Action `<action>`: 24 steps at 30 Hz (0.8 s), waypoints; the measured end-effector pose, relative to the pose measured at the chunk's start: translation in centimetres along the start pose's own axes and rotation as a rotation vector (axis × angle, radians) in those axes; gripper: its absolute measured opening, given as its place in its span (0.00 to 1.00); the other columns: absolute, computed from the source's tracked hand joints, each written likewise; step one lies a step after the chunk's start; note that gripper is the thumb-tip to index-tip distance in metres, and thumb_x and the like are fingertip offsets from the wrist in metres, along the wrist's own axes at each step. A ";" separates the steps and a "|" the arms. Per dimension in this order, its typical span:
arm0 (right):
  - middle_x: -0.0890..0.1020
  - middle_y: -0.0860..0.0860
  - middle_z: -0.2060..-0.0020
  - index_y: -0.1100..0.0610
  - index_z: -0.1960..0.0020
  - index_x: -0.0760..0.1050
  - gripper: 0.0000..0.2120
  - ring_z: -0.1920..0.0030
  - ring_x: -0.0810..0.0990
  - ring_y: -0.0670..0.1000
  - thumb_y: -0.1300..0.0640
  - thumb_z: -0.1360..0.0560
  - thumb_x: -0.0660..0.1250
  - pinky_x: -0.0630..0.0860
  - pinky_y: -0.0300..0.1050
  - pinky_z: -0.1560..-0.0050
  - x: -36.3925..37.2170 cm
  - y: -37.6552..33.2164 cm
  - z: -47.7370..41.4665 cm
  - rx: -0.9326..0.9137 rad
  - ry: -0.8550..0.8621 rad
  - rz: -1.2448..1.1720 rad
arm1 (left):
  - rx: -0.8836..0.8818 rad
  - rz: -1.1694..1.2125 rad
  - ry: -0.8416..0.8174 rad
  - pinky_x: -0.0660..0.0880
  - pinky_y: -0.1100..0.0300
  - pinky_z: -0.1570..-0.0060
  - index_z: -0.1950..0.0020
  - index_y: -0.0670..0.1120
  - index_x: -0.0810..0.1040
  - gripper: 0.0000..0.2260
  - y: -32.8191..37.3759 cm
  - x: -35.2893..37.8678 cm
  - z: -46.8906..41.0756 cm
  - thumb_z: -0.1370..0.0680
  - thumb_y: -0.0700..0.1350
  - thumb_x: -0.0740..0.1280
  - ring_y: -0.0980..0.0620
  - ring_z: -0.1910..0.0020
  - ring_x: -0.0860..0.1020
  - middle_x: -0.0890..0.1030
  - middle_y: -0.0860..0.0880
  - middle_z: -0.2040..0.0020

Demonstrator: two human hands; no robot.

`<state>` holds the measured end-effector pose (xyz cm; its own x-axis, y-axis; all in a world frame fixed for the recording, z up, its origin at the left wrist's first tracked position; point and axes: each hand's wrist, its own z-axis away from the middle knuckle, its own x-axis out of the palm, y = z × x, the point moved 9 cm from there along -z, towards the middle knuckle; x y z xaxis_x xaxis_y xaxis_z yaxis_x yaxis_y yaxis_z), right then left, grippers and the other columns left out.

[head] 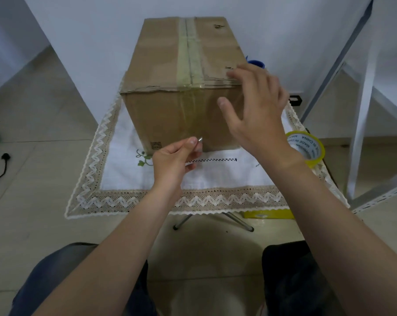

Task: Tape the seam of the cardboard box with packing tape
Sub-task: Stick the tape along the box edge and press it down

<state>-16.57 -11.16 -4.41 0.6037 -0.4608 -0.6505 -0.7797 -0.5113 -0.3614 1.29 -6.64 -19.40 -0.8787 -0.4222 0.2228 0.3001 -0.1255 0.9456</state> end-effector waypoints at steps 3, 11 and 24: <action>0.74 0.46 0.28 0.49 0.28 0.73 0.22 0.27 0.68 0.55 0.43 0.20 0.64 0.61 0.58 0.27 1.5 -1.3 -1.2 -0.085 -0.048 0.004 | 0.010 0.008 0.012 0.80 0.63 0.66 0.47 0.42 0.86 0.07 0.0 -0.1 -0.6 0.22 0.44 0.74 0.55 0.65 0.85 0.88 0.49 0.60; 0.83 0.43 0.36 0.46 0.35 0.82 0.19 0.34 0.76 0.55 0.40 0.17 0.60 0.70 0.58 0.32 3.9 -3.3 -3.9 -0.217 -0.058 -0.006 | 0.026 0.047 0.021 0.78 0.64 0.70 0.46 0.39 0.86 0.08 -0.4 0.2 -1.3 0.22 0.42 0.74 0.56 0.71 0.81 0.88 0.49 0.62; 0.85 0.42 0.42 0.43 0.39 0.83 0.27 0.42 0.79 0.55 0.27 0.25 0.61 0.74 0.55 0.44 4.3 -3.3 -5.3 -0.212 -0.008 0.101 | 0.017 0.061 0.000 0.78 0.63 0.70 0.45 0.40 0.86 0.08 -0.9 0.2 -1.7 0.22 0.43 0.74 0.55 0.71 0.80 0.87 0.48 0.60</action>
<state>-10.47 -15.28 -2.48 0.5224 -0.5119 -0.6820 -0.7832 -0.6044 -0.1463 1.45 -8.17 -20.65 -0.8589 -0.4285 0.2805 0.3470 -0.0842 0.9341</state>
